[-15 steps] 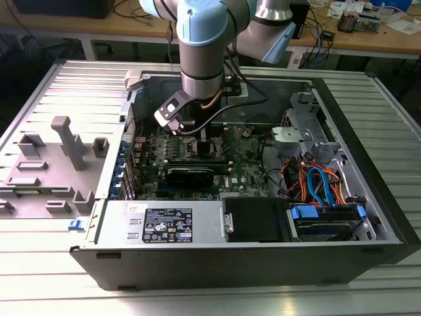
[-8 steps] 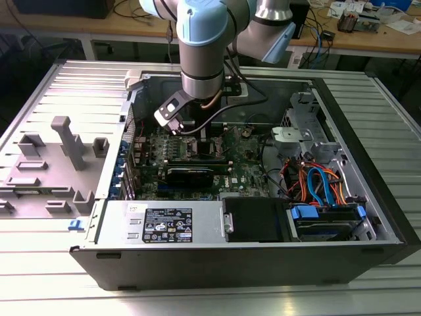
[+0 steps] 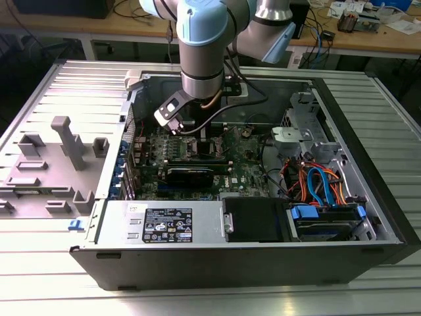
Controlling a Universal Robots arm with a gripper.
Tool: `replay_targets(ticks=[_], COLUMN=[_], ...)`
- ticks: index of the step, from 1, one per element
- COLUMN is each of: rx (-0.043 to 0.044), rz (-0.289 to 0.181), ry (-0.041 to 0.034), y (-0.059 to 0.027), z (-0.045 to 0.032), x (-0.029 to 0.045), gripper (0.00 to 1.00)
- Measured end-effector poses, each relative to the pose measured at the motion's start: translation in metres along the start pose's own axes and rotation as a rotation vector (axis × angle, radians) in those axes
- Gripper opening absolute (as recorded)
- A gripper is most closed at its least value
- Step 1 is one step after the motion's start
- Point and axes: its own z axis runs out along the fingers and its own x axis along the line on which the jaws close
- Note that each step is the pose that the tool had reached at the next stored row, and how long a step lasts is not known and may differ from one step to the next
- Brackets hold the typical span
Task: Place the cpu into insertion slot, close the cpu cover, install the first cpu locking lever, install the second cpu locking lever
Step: 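Place the cpu into insertion slot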
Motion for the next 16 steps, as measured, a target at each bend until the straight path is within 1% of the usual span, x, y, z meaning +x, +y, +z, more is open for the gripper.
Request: replay_targets(ticks=[3, 4, 5, 16], rx=[0.0, 0.0, 0.0, 0.0], rz=[0.0, 0.0, 0.0, 0.001], ry=[0.0, 0.0, 0.0, 0.0], y=[0.0, 0.0, 0.0, 0.0], z=[0.0001, 0.0001, 0.0001, 0.0007], x=[0.0001, 0.0001, 0.0001, 0.0015], gripper=[0.54, 0.56, 0.62, 0.62])
